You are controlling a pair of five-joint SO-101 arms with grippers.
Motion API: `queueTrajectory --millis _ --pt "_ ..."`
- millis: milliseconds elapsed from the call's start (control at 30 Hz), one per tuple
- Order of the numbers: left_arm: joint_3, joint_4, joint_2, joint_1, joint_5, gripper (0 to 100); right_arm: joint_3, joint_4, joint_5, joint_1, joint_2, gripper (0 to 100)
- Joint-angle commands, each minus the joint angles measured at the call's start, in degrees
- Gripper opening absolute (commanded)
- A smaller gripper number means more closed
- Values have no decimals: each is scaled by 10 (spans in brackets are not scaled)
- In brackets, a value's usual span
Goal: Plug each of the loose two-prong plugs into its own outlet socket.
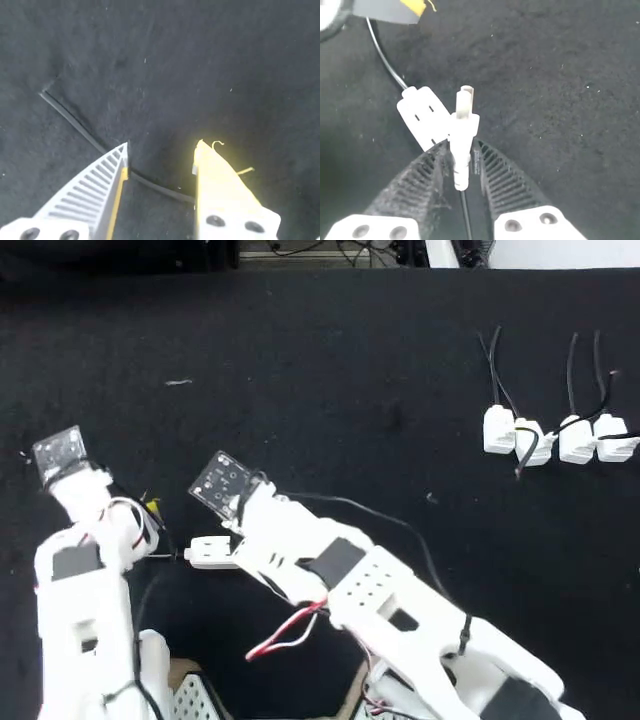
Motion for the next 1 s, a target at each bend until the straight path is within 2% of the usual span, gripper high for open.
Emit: queueTrajectory --millis 0,100,300,467,633,800,967 --pt "37 4 -149 0 0 216 42 -86 -26 -9 -51 11" --pt "73 5 -231 10 0 216 64 -107 -29 -10 -69 11" --pt "96 74 -374 91 0 216 68 -111 -29 -10 -73 11" --pt "126 99 -479 106 0 216 68 -113 -30 -11 -73 11" --pt "119 99 -469 107 1 216 70 -132 -80 -11 -73 11" --pt "110 102 -469 109 32 216 68 -132 -84 -11 -73 11" --pt "99 112 -473 160 32 216 75 -144 -81 -37 -72 11"
